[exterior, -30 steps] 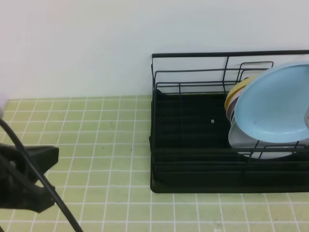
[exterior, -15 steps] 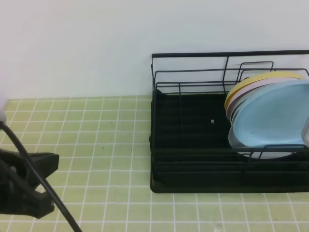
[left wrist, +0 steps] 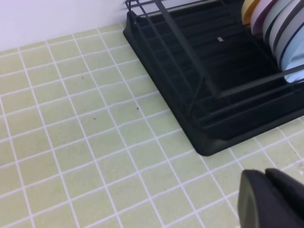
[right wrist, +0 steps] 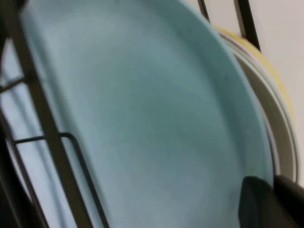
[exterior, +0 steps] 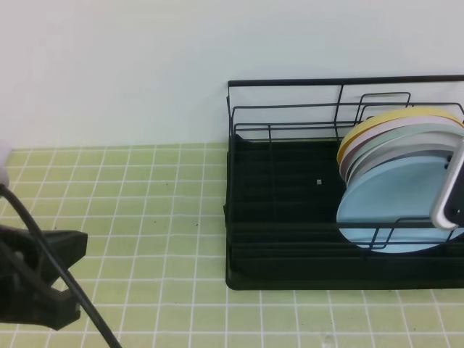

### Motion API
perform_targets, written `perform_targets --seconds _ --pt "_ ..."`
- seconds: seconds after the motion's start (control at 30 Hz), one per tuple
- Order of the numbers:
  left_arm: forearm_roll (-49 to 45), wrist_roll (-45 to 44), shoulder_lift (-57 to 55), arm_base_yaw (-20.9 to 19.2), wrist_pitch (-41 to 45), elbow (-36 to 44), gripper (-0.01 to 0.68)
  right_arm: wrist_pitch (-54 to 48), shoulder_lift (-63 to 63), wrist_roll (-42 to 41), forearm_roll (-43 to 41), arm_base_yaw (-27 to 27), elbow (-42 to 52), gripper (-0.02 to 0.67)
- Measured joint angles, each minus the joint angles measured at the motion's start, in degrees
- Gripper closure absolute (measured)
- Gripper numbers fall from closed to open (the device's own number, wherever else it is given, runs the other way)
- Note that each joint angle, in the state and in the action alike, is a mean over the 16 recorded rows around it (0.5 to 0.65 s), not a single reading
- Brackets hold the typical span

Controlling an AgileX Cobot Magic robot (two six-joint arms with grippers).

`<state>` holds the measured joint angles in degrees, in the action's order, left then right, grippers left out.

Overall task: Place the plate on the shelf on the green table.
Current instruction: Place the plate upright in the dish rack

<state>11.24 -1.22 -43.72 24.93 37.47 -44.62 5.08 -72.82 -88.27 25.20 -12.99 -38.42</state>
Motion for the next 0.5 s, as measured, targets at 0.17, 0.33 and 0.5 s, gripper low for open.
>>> perform_targets --seconds 0.17,0.33,0.5 --pt "0.00 0.00 0.00 0.00 0.15 0.00 0.674 1.07 -1.31 -0.03 3.44 1.02 0.07 0.633" --pt "0.00 0.00 0.00 0.00 0.15 0.00 0.673 1.66 -1.71 -0.04 7.57 1.89 0.07 0.629" --pt "0.02 0.00 0.00 0.01 0.14 0.00 0.673 1.59 -1.75 -0.03 10.51 2.26 0.09 0.590"
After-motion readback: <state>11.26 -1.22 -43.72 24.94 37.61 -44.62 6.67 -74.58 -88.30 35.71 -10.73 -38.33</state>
